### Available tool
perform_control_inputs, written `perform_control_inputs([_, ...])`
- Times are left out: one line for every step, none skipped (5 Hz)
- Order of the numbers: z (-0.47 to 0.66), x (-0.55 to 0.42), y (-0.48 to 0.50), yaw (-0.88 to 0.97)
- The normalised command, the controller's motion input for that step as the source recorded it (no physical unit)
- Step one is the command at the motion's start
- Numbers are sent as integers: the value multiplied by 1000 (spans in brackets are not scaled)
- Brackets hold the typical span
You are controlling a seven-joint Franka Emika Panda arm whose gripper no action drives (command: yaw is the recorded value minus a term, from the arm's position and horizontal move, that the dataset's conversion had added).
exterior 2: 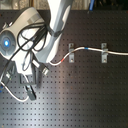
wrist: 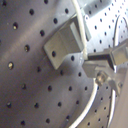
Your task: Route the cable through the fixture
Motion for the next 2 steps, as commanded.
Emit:
perform_control_inputs([399,-286,30,111])
perform_control_inputs([201,-298,-16,77])
